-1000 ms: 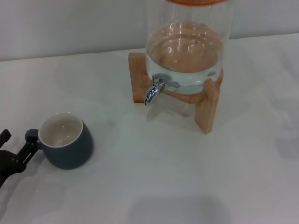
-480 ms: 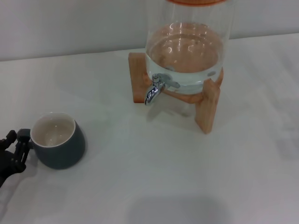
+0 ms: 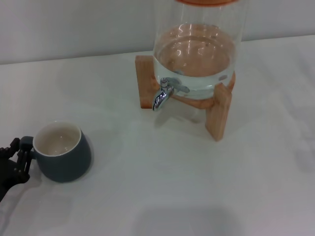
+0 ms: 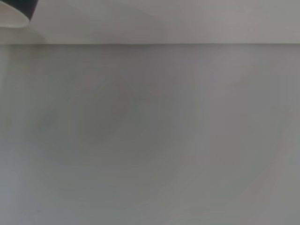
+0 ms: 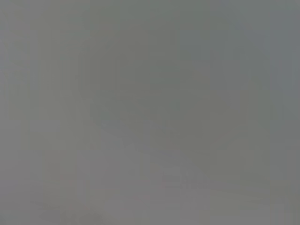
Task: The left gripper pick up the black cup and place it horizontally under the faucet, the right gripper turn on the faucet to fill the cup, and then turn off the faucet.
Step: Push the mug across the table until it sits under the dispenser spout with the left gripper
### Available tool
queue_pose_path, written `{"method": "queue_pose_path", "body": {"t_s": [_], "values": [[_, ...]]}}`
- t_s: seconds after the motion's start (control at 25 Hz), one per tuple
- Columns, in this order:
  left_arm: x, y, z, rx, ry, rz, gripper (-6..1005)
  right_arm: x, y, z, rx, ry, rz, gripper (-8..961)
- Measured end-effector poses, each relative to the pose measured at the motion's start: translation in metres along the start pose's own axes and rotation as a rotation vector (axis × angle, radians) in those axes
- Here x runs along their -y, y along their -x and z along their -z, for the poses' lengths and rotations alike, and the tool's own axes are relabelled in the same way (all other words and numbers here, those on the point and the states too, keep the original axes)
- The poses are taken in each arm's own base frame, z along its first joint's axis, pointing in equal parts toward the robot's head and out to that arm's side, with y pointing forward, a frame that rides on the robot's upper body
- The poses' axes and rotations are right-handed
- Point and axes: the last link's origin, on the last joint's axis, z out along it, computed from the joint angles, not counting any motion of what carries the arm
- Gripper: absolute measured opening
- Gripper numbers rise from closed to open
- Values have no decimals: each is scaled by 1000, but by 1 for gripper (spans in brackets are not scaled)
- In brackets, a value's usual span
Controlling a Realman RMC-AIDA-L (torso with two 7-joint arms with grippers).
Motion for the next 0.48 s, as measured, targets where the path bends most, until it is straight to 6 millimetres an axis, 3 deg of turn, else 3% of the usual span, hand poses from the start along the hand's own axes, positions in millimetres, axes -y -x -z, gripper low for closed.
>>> {"method": "queue_pose_path", "body": {"t_s": [0.48], "values": [[-2,0,-1,-2,6,1,190,0,0,0,-1,2,0,809]]}}
